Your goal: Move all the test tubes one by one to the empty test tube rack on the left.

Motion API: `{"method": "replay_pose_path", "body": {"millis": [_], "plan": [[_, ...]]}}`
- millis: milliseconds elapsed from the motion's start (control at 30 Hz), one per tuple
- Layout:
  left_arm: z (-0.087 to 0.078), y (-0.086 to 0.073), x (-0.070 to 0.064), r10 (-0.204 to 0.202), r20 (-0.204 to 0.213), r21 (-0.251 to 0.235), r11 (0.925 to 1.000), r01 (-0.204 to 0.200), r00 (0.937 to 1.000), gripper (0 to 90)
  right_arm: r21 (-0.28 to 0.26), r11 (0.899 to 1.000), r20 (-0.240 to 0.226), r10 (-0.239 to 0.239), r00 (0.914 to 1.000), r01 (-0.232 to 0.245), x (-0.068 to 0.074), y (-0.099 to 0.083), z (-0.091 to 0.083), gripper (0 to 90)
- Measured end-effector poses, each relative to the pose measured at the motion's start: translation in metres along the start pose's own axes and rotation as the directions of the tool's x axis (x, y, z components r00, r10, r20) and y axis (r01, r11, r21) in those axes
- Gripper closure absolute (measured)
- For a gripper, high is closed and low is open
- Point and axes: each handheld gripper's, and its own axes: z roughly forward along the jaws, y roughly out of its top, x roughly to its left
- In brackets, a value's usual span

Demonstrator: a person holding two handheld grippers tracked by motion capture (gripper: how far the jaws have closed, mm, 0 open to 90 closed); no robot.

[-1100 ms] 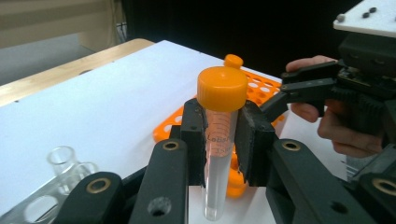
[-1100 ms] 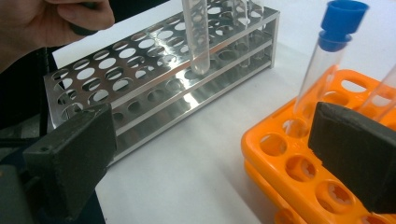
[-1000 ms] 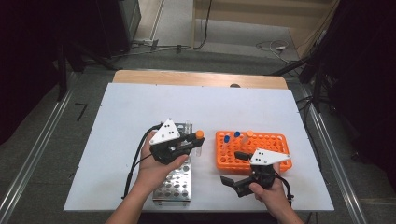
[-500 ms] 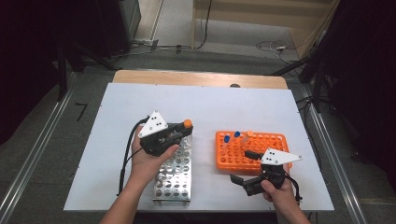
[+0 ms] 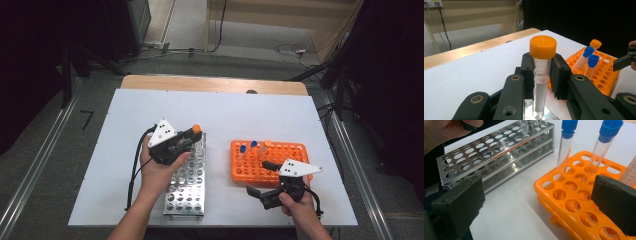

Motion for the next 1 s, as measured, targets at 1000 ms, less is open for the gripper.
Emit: {"method": "replay_pose_path", "body": {"millis": [1000], "plan": [[0.011,-0.014,-0.006,0.046,-0.013,0.144,0.9885,-0.044,0.9989,75.2,0.001,1.000,0.019,-0.003,0.9998,0.003,-0.003,-0.002,-0.001,0.0]]}}
